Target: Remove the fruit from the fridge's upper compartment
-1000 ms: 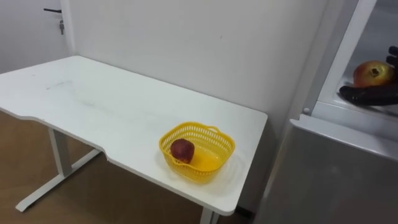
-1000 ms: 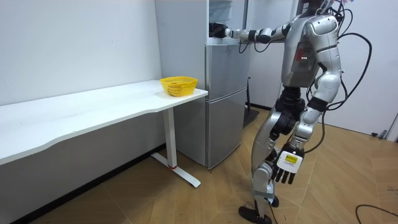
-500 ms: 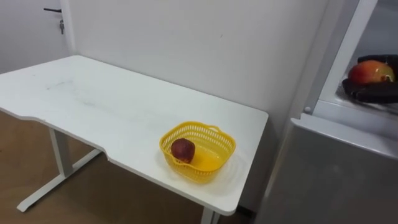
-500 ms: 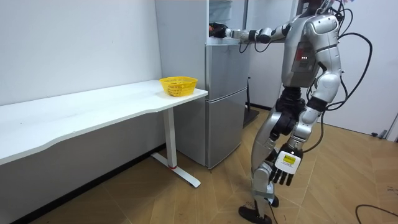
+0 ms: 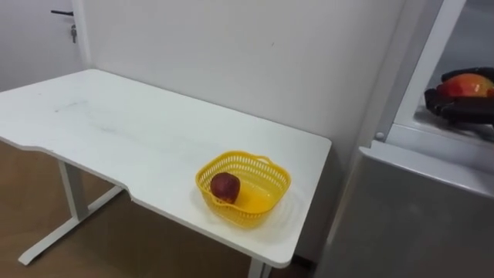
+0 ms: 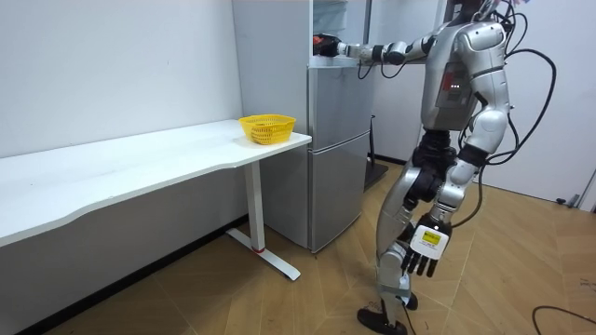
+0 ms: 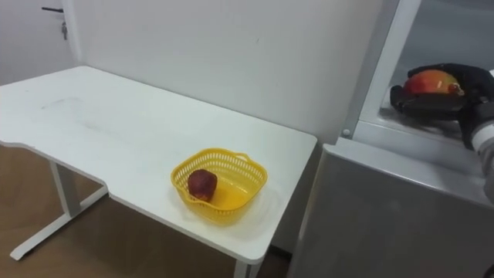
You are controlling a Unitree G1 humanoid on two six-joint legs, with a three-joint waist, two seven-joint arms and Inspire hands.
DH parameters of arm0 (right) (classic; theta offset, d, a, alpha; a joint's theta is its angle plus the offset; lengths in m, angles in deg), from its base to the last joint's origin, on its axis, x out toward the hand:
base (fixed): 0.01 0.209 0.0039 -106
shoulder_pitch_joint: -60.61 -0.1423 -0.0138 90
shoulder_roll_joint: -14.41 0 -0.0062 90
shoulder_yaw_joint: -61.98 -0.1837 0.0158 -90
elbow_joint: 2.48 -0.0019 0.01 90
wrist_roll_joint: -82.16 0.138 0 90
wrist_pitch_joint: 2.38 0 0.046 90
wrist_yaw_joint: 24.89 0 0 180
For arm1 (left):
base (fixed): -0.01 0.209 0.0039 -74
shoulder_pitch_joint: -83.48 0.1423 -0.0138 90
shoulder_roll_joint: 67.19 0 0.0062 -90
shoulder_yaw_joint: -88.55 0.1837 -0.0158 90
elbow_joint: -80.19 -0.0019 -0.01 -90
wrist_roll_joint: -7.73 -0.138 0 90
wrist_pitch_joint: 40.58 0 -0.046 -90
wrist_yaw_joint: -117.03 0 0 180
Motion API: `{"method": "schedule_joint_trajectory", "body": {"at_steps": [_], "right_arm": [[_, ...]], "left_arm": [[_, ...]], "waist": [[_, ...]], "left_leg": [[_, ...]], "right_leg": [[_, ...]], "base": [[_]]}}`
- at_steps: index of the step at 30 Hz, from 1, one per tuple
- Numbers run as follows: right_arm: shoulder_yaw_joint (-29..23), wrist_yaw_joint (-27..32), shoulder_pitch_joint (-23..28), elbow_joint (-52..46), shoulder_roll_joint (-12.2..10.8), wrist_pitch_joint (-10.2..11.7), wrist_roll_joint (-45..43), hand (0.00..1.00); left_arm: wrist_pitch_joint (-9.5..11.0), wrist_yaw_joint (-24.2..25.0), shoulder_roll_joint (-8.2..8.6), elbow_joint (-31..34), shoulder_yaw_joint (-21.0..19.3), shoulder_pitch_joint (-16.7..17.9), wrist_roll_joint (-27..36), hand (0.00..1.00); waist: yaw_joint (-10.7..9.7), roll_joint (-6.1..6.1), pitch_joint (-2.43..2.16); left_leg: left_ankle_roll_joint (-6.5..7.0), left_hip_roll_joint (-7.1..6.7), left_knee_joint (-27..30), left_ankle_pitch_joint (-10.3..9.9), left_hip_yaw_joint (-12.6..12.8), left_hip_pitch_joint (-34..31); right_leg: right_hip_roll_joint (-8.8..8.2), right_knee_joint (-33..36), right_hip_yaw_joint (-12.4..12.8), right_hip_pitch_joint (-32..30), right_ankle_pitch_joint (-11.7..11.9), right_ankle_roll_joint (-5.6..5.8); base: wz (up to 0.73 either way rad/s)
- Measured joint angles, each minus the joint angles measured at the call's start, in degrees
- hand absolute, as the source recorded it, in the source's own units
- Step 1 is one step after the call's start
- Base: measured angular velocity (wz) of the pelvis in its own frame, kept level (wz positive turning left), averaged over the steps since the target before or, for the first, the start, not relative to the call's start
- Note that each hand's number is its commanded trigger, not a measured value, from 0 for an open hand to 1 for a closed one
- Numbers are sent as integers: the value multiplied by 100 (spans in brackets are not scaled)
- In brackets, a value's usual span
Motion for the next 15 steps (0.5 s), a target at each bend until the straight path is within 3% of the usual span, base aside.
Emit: {"method": "schedule_joint_trajectory", "body": {"at_steps": [4,6,8,11,15], "right_arm": [[-20,-4,79,-200,-4,-106,529,100],[-200,18,217,-643,-79,-199,636,100],[-318,28,336,-1003,-105,-219,818,100],[-686,185,938,-2201,-231,-274,766,100],[-1086,556,2011,-4246,-625,-382,620,100]], "left_arm": [[29,-7,-17,112,-18,28,-2,0],[43,-12,-12,93,-65,32,-52,0],[72,-13,6,73,-119,19,-52,0],[168,-94,104,-36,-294,39,-49,0],[280,-285,281,-88,-585,108,3,0]], "waist": [[-73,-11,-11],[-204,-10,-20],[-294,-34,-75],[-402,27,-122],[-544,151,-177]], "left_leg": [[3,1,-46,5,20,131],[3,0,-25,4,26,112],[3,3,-39,5,63,85],[4,-10,-138,3,75,178],[4,-9,-318,3,271,365]], "right_leg": [[9,-67,8,118,0,4],[15,-102,1,130,14,-18],[19,-138,5,114,49,-58],[29,-187,88,181,79,-31],[39,-298,202,301,104,17]], "base": [[-1],[2],[0],[-9],[-15]]}}
